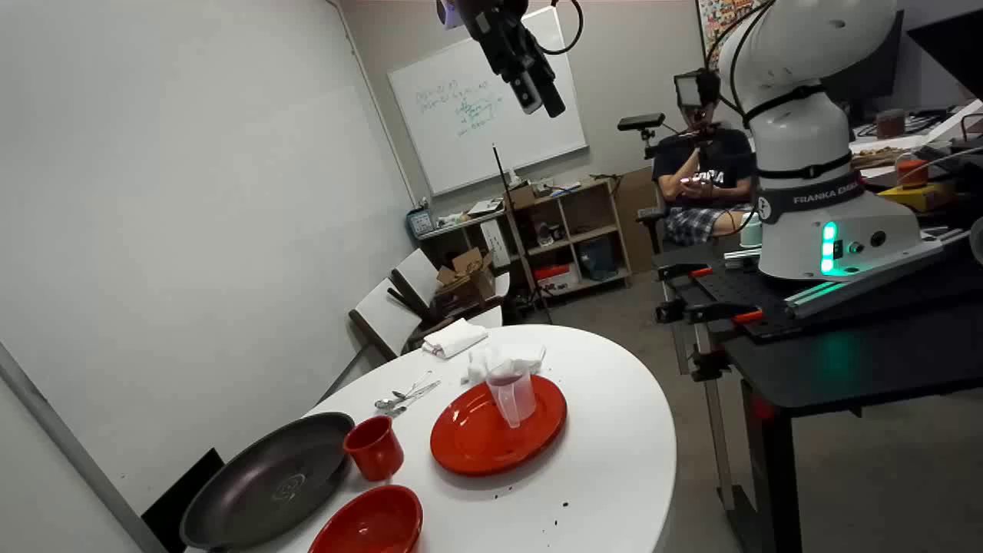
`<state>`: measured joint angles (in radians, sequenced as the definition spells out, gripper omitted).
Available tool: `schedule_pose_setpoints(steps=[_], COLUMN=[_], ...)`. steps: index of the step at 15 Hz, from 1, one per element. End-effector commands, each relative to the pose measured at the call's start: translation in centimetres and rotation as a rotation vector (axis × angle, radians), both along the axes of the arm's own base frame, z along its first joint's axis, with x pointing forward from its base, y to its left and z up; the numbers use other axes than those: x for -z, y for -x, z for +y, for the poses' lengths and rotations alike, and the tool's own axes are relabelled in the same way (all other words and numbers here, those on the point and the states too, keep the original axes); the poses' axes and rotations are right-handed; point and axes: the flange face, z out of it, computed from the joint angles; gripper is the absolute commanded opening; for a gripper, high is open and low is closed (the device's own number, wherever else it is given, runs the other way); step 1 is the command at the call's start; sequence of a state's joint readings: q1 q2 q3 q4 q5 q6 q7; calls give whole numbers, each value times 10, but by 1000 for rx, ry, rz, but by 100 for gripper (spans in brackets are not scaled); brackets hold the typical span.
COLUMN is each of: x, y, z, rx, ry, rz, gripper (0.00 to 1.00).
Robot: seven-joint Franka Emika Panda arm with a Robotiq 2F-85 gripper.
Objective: Use the towel to wipe the table
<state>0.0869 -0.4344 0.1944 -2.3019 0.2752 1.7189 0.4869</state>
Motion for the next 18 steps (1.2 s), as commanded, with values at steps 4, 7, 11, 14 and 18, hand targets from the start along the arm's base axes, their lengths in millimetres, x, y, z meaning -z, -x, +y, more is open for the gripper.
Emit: schedule_pose_setpoints(steps=[4,7,11,14,18], x=[6,20,53,82,117], y=[-5,-16,-41,-64,-89], z=[-2,-10,-28,-48,-78], rx=[22,82,192,284,417], ry=[6,5,15,25,49], rz=[7,6,-5,-17,-29], gripper=[100,100,100,100,100])
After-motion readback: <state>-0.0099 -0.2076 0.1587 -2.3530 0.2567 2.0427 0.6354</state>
